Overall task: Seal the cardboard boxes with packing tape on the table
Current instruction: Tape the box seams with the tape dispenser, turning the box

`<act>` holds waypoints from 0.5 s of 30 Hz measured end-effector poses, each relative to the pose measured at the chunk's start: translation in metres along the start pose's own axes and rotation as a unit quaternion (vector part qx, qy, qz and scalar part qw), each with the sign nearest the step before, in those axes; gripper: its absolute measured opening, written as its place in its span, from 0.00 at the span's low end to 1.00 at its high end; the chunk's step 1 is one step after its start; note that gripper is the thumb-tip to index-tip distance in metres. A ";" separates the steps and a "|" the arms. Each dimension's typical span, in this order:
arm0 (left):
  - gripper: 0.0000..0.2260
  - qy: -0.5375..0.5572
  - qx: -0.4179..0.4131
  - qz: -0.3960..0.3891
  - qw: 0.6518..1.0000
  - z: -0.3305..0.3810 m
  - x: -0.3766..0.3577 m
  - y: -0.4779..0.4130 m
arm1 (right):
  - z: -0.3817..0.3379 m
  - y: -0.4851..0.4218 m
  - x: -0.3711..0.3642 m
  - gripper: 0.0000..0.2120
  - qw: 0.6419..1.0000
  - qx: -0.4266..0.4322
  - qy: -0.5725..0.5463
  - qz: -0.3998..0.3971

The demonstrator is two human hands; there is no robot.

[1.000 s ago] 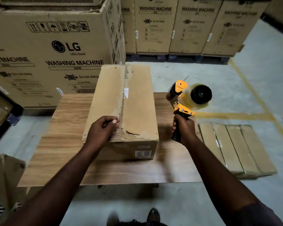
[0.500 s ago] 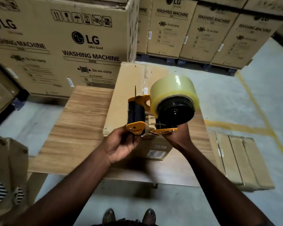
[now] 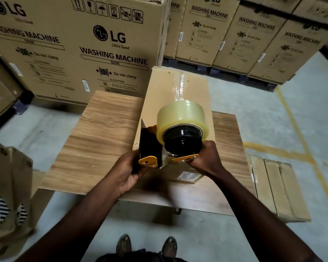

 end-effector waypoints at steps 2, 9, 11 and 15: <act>0.10 -0.053 -0.032 -0.002 0.998 0.002 0.005 -0.003 | -0.009 0.002 0.001 0.10 1.000 -0.002 0.017 0.005; 0.07 -0.197 -0.091 0.013 0.976 0.015 0.029 -0.014 | -0.015 -0.004 0.011 0.09 0.993 -0.006 0.117 -0.015; 0.06 -0.209 -0.088 0.039 0.973 0.023 0.046 -0.022 | -0.011 -0.009 0.018 0.14 0.991 -0.010 0.134 -0.008; 0.08 -0.240 -0.080 0.022 0.967 0.027 0.064 -0.032 | -0.008 -0.013 0.024 0.14 0.987 0.003 0.157 -0.024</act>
Point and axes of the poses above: each hand's wrist, its own y-axis away from the middle knuckle, its own x-axis out of the back of the hand, z = x × y, the point moved 1 cm from there along -y, towards the middle knuckle, and after that the axes turned 10 degrees about -x, right-handed, at the moved point
